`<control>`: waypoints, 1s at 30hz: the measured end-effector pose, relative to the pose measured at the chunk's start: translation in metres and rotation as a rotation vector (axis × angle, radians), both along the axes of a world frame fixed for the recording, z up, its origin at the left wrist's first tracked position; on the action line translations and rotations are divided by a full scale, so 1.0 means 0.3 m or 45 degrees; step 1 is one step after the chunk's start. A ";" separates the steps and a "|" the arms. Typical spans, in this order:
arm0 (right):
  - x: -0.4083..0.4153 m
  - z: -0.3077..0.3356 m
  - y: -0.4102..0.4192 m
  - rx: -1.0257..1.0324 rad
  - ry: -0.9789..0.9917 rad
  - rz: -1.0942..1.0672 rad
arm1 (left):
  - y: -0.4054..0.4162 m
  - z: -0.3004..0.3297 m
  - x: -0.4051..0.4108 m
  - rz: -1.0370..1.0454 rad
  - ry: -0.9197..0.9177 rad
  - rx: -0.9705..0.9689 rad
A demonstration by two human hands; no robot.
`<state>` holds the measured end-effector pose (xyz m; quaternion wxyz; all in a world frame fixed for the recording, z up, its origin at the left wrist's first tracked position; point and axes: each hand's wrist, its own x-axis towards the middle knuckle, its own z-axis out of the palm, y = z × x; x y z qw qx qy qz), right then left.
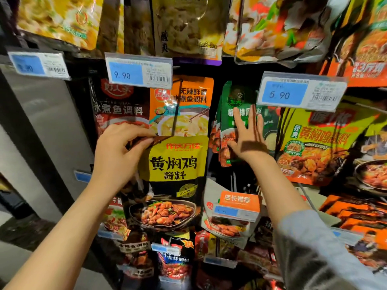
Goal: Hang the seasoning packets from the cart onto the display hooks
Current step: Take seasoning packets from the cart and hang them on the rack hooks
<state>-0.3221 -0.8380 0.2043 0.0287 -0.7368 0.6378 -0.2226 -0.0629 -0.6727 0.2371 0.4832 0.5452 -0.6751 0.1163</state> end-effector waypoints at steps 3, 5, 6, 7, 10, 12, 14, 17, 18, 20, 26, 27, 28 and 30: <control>-0.003 0.008 -0.037 0.004 0.048 -0.034 | 0.010 0.004 0.012 -0.005 0.028 0.006; -0.004 0.023 -0.040 0.047 0.071 -0.036 | 0.019 0.006 0.024 -0.014 0.046 0.011; -0.003 0.035 -0.036 0.086 0.072 -0.030 | 0.023 0.008 0.029 -0.015 0.051 0.013; 0.000 0.048 -0.026 0.129 0.064 -0.022 | 0.026 0.011 0.035 -0.015 0.058 0.014; 0.018 0.085 0.057 0.173 -0.064 0.051 | 0.040 0.021 0.048 -0.032 0.083 0.013; 0.054 0.104 0.159 0.043 -0.224 0.198 | 0.051 0.029 0.055 -0.057 0.091 0.017; 0.106 0.124 0.278 -0.106 -0.422 0.432 | 0.065 0.039 0.064 -0.089 0.099 0.013; 0.183 0.162 0.438 -0.167 -0.749 0.732 | 0.094 0.061 0.085 -0.146 0.113 -0.021; 0.201 0.176 0.477 -0.186 -0.854 0.772 | 0.106 0.070 0.093 -0.160 0.120 -0.032; 0.229 0.207 0.543 -0.205 -1.067 0.815 | 0.132 0.089 0.112 -0.181 0.115 -0.058; 0.302 0.262 0.674 -0.317 -0.887 0.835 | 0.207 0.165 0.133 -0.254 0.104 -0.128; 0.310 0.276 0.688 -0.357 -0.915 0.823 | 0.218 0.179 0.136 -0.269 0.104 -0.139; 0.315 0.294 0.703 -0.405 -0.943 0.805 | 0.228 0.192 0.141 -0.290 0.109 -0.148; 0.326 0.332 0.733 -0.511 -0.984 0.778 | 0.247 0.215 0.157 -0.339 0.138 -0.159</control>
